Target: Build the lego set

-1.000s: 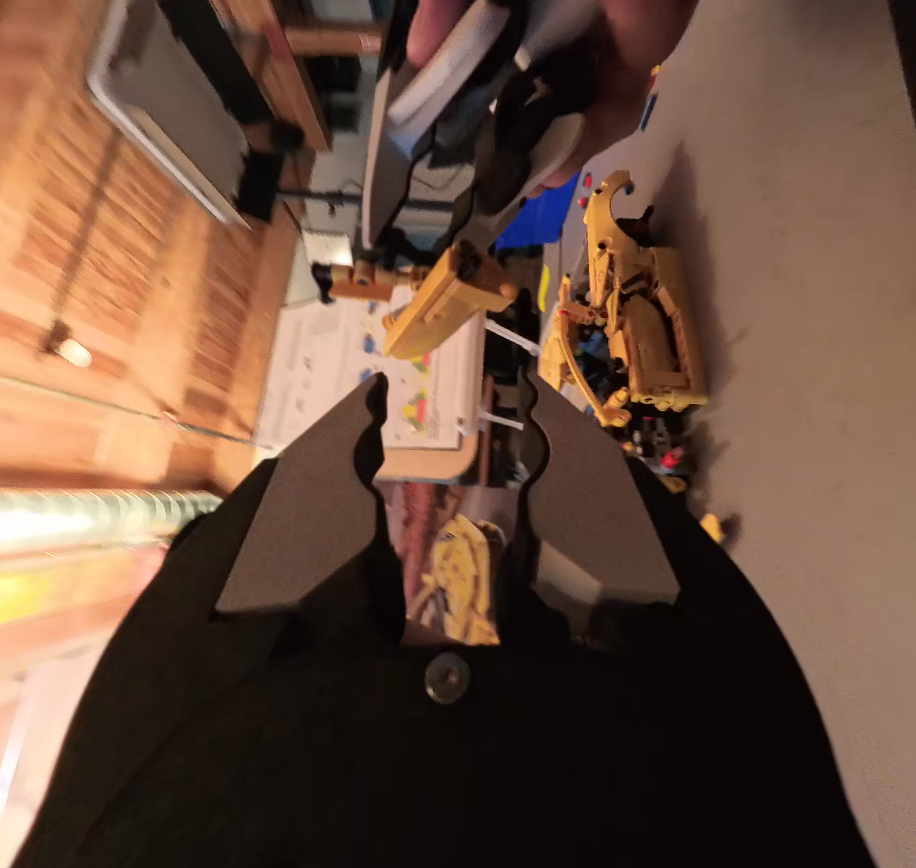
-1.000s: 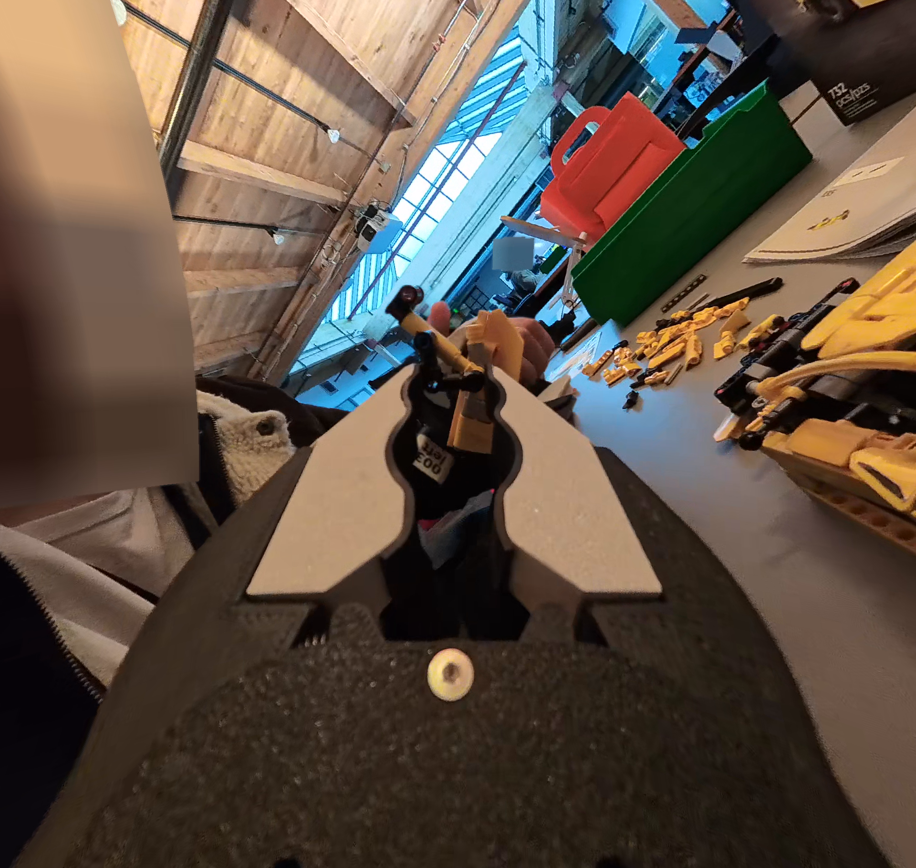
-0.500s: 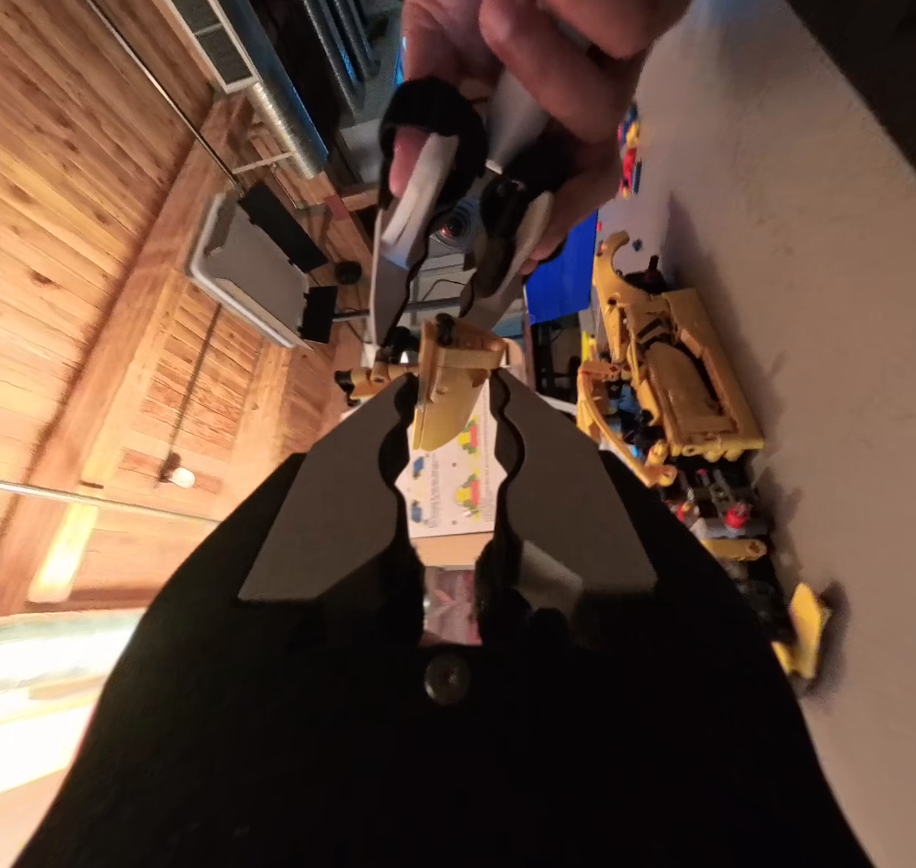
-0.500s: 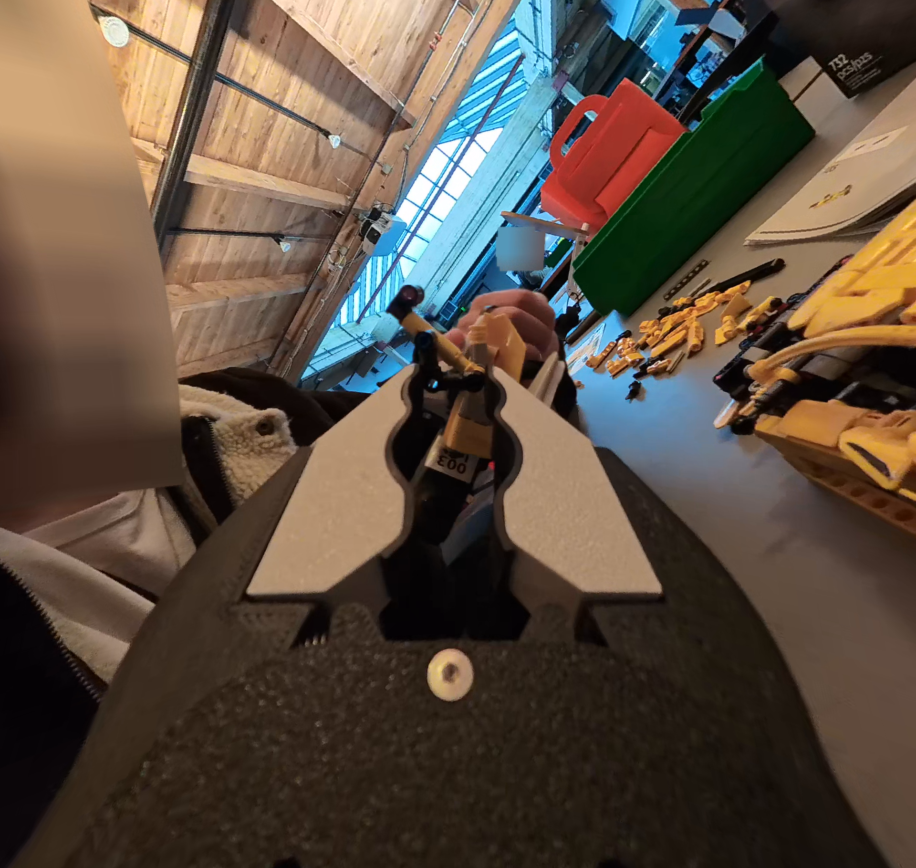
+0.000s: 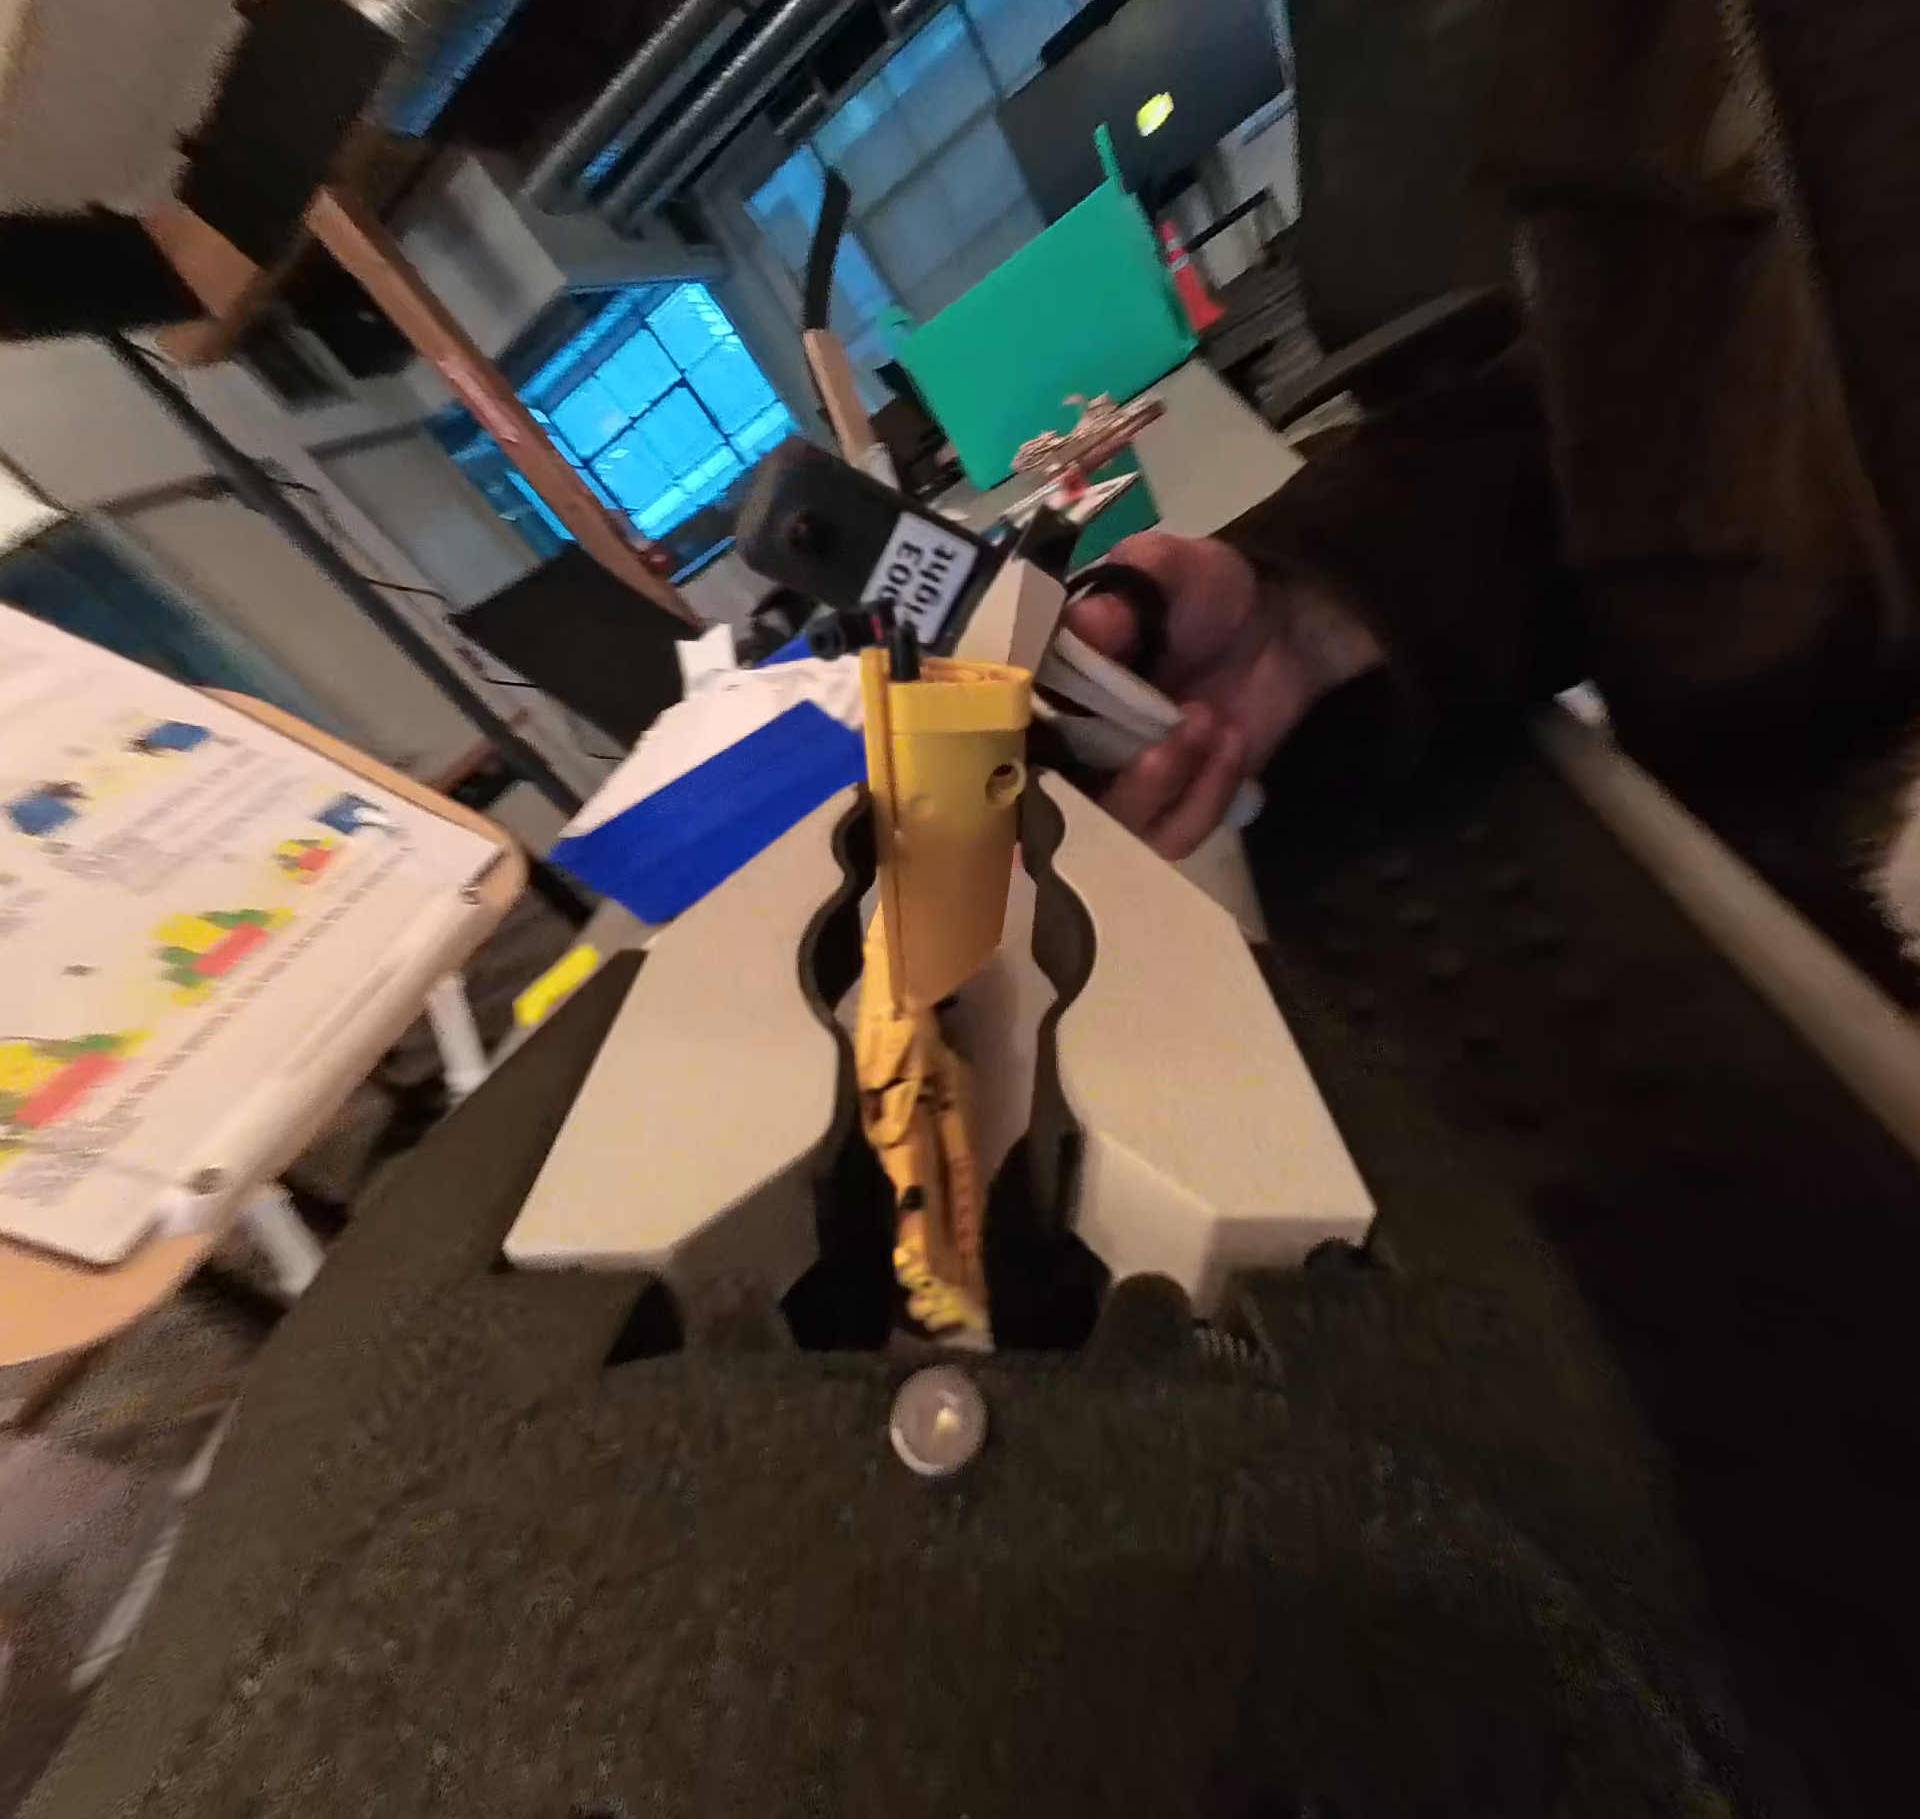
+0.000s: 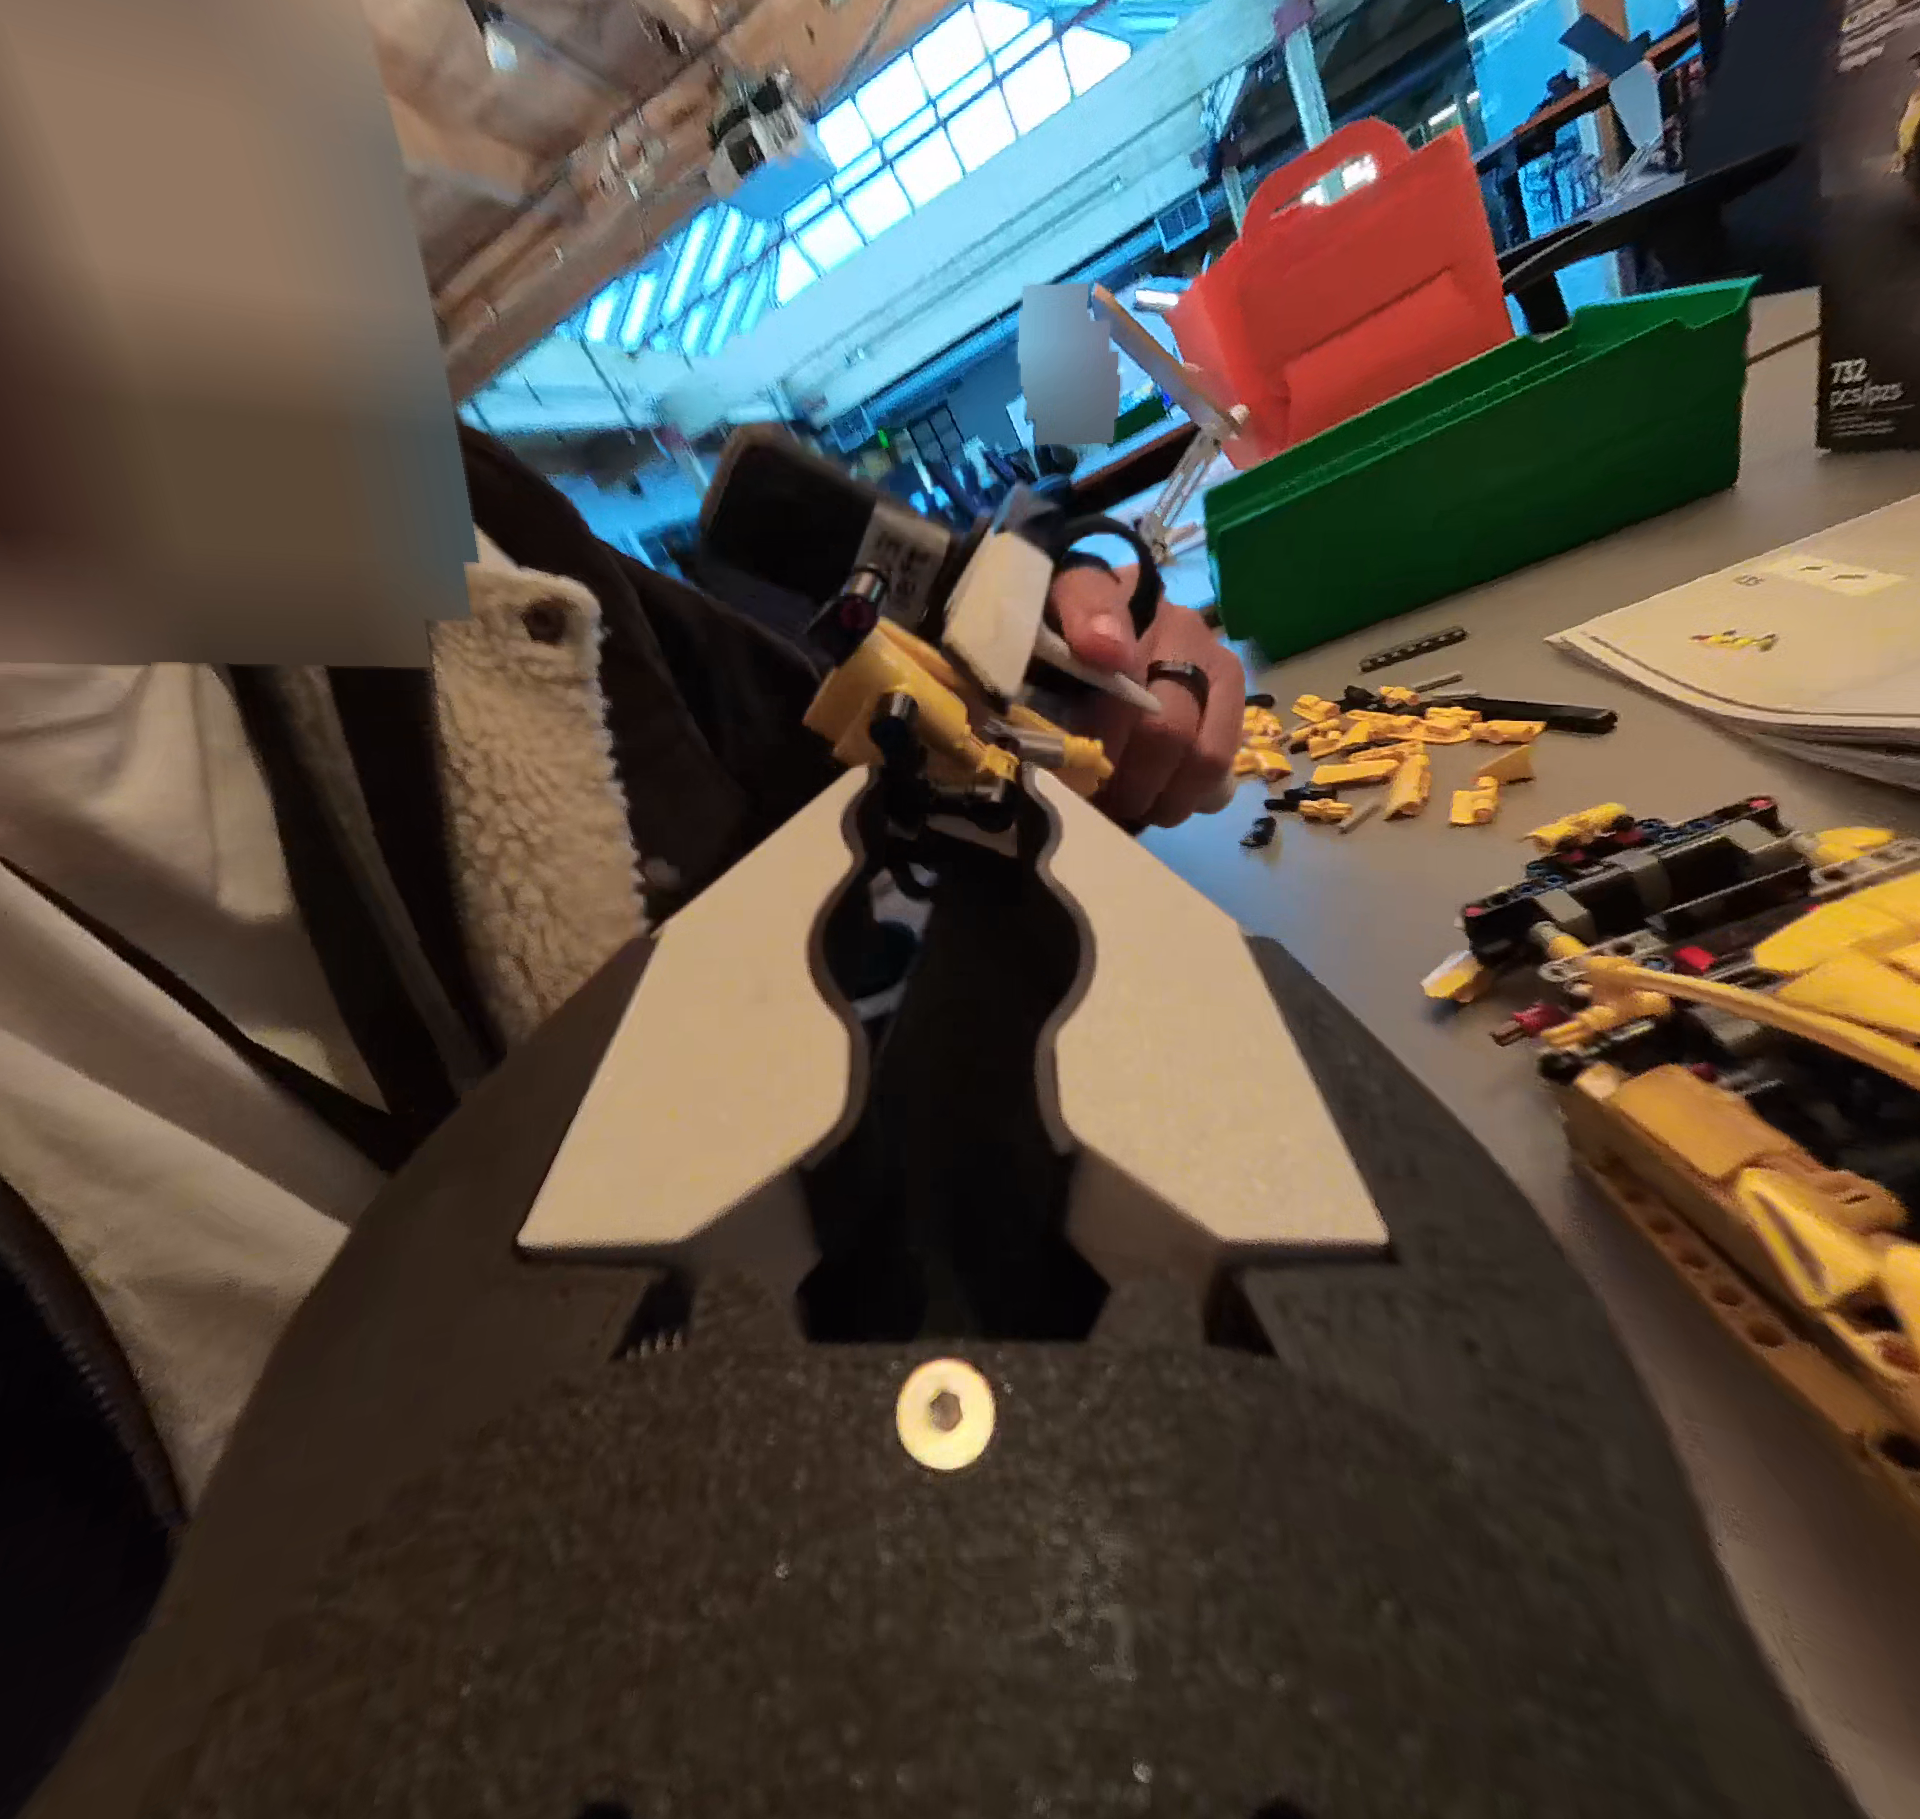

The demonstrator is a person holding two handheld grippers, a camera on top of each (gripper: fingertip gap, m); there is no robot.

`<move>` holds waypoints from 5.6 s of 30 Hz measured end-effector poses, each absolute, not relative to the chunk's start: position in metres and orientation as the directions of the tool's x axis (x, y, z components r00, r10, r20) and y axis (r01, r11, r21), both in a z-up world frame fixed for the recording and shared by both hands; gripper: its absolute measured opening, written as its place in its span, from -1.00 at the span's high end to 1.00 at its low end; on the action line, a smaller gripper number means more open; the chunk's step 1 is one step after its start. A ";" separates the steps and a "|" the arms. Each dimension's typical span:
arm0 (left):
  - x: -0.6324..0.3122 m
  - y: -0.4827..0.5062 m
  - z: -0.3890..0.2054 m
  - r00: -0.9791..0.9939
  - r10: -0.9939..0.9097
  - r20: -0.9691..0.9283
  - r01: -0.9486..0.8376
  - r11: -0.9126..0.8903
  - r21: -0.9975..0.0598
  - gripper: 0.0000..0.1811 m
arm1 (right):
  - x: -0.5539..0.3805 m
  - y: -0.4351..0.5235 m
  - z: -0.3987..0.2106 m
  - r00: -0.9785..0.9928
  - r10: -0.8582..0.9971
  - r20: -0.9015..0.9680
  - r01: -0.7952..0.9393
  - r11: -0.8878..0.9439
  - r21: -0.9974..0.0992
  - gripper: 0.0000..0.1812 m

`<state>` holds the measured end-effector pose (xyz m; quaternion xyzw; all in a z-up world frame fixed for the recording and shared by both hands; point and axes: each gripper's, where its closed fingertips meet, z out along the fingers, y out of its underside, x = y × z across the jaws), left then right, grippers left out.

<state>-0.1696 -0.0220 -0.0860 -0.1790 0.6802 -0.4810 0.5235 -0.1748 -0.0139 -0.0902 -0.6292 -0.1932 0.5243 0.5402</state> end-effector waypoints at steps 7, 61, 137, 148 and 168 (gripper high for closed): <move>-0.177 -0.030 -0.078 -0.596 -0.761 -0.255 0.211 0.158 -0.965 0.70 | -0.180 -0.024 -0.088 0.373 0.848 -0.377 -0.203 -0.321 -0.925 0.75; -0.174 -0.023 -0.119 -0.718 -0.696 -0.001 -0.012 0.013 -1.000 0.65 | -0.180 -0.013 -0.124 0.414 0.724 -0.552 -0.212 -0.513 -0.832 0.75; -0.175 -0.018 -0.126 -0.744 -0.641 0.188 -0.171 -0.090 -0.981 0.69 | -0.184 -0.016 -0.136 0.346 0.693 -0.632 -0.202 -0.603 -0.772 0.77; -0.167 -0.006 -0.115 -0.724 -0.596 0.347 -0.218 -0.280 -0.935 0.69 | -0.171 -0.006 -0.123 0.430 0.713 -0.554 -0.260 -0.490 -0.832 0.80; -0.144 0.014 -0.104 -0.596 -0.659 0.458 -0.142 -0.475 -0.868 0.69 | -0.148 0.018 -0.116 0.722 0.594 -0.354 -0.221 -0.286 -0.932 0.92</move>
